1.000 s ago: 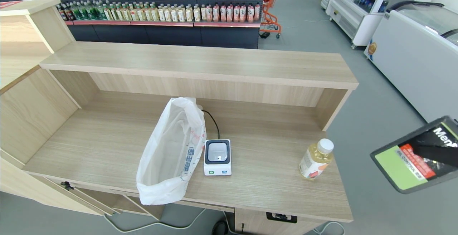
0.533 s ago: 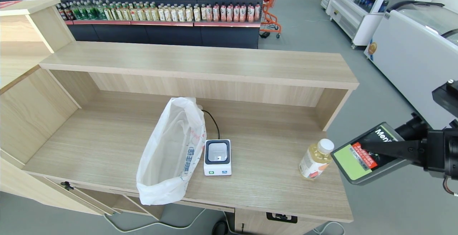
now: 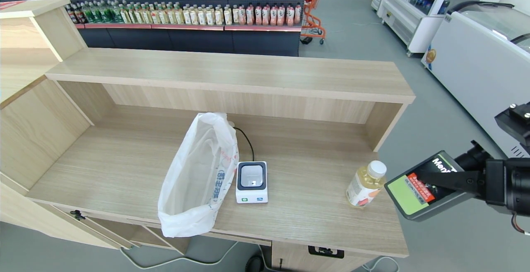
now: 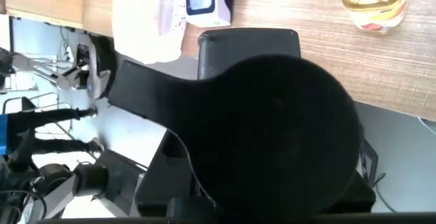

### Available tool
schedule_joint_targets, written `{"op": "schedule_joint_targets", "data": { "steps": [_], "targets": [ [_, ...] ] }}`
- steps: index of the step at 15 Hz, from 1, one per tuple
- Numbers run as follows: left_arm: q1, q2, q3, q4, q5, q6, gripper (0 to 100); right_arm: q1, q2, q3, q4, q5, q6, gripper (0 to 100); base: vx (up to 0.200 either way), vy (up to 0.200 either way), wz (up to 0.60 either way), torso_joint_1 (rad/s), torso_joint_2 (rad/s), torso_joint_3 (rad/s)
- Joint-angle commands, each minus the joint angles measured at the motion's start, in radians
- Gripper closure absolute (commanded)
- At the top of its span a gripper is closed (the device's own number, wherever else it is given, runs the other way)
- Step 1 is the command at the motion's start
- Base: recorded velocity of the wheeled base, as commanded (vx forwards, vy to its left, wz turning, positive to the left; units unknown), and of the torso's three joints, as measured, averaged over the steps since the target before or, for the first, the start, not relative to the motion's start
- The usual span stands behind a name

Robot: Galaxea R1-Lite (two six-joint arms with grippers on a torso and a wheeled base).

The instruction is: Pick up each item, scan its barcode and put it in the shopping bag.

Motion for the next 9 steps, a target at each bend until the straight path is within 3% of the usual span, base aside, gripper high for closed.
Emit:
{"op": "schedule_joint_targets", "data": {
  "steps": [1,4,9],
  "targets": [
    [0.000,0.000,0.000,0.000,0.000,0.000,100,0.001,-0.007,0.002,-0.002,-0.001,0.015,100,0.000,0.000,0.00,0.000,0.00,0.000],
    [0.000,0.001,-0.001,0.000,0.000,0.002,100,0.001,-0.013,0.004,-0.002,-0.001,0.026,100,0.000,0.000,0.00,0.000,0.00,0.000],
    [0.000,0.000,0.000,0.000,0.000,0.002,100,0.002,-0.013,0.002,-0.010,-0.001,0.028,100,0.000,0.200,0.00,0.003,0.00,0.001]
  ]
}}
